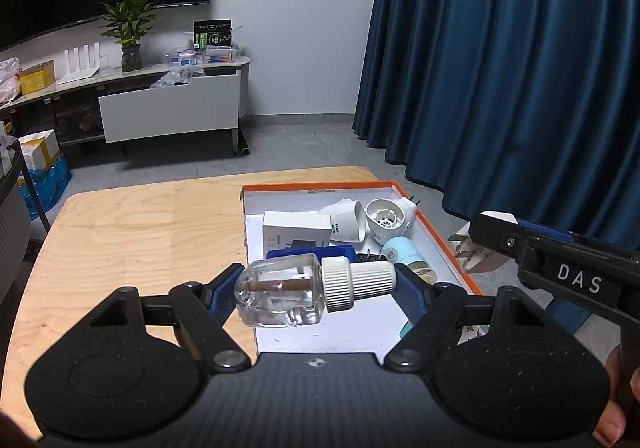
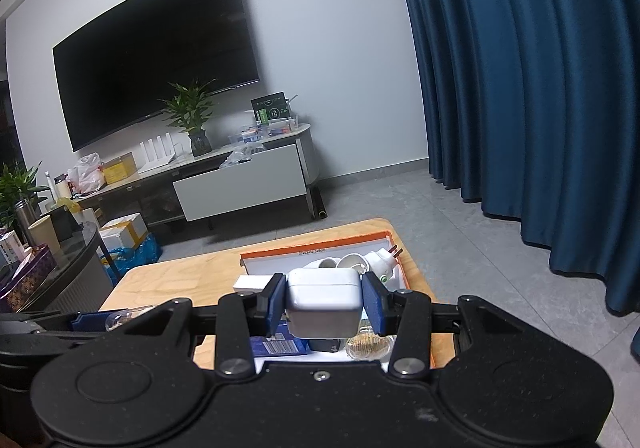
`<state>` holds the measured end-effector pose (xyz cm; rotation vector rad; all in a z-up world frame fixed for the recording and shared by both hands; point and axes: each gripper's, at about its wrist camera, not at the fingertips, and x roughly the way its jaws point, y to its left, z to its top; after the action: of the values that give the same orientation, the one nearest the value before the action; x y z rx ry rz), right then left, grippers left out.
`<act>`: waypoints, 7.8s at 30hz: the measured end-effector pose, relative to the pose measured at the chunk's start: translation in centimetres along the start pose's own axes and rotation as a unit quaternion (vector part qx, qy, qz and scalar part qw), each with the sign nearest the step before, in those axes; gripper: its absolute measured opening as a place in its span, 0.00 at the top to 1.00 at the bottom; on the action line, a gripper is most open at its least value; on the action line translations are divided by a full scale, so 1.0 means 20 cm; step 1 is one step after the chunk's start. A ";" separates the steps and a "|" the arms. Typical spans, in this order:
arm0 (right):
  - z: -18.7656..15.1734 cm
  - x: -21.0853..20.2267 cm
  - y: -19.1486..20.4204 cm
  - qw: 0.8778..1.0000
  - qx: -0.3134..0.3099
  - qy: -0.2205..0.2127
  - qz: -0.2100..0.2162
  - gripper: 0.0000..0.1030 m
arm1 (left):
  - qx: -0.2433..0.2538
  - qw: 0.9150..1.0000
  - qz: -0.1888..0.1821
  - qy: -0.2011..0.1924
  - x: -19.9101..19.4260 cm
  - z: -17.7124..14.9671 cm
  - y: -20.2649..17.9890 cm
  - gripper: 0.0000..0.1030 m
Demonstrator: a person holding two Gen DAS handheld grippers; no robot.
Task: Organize rigid objects
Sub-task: 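Carry the glass diffuser and white cube plug over the orange-rimmed box, then lower both items into the box and open both grippers, then withdraw both open grippers above the filled box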
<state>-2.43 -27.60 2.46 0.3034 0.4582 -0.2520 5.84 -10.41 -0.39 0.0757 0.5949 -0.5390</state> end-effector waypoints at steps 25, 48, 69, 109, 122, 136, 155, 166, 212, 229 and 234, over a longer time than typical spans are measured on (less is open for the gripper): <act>0.00 0.01 -0.01 1.000 0.000 0.001 -0.002 0.51 | 0.010 1.000 -0.006 0.005 0.03 0.01 -0.02 0.22; 0.00 0.05 -0.04 1.000 0.000 0.006 -0.004 0.51 | 0.014 1.000 -0.009 0.011 0.07 0.01 -0.04 0.22; 0.02 0.14 -0.08 1.000 0.003 0.024 -0.004 0.51 | 0.017 1.000 -0.013 0.020 0.13 0.04 -0.06 0.22; 0.12 0.28 -0.12 0.999 0.010 0.049 0.002 0.51 | 0.018 0.999 -0.018 0.034 0.35 0.14 -0.03 0.22; 0.16 0.37 -0.13 0.998 0.014 0.063 0.009 0.50 | 0.018 0.999 -0.021 0.047 0.43 0.16 -0.02 0.22; 0.21 0.49 -0.12 0.997 0.007 0.073 0.010 0.50 | 0.017 0.998 -0.029 0.049 0.49 0.17 -0.02 0.22; 0.26 0.57 -0.17 0.999 0.020 0.050 -0.004 0.35 | 0.019 0.998 -0.036 0.054 0.54 0.17 -0.03 0.22; 0.23 0.34 -0.18 0.999 0.005 0.027 -0.016 0.30 | 0.025 0.997 -0.039 0.058 0.54 0.19 -0.10 0.14; -0.16 -0.22 -0.10 0.997 -0.023 0.071 -0.004 0.13 | -0.006 0.994 0.066 0.083 -0.03 -0.12 -0.08 0.00; -0.20 -0.17 -0.09 0.996 -0.021 0.083 -0.002 0.13 | -0.012 0.993 0.072 0.096 0.01 -0.14 -0.07 0.00; -0.20 -0.15 -0.10 0.996 -0.019 0.087 -0.002 0.13 | -0.013 0.992 0.073 0.100 0.02 -0.14 -0.06 0.00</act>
<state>-7.26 -27.50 0.02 0.2878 0.6353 -0.2204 4.01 -11.02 -2.82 0.1496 0.7852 -0.3836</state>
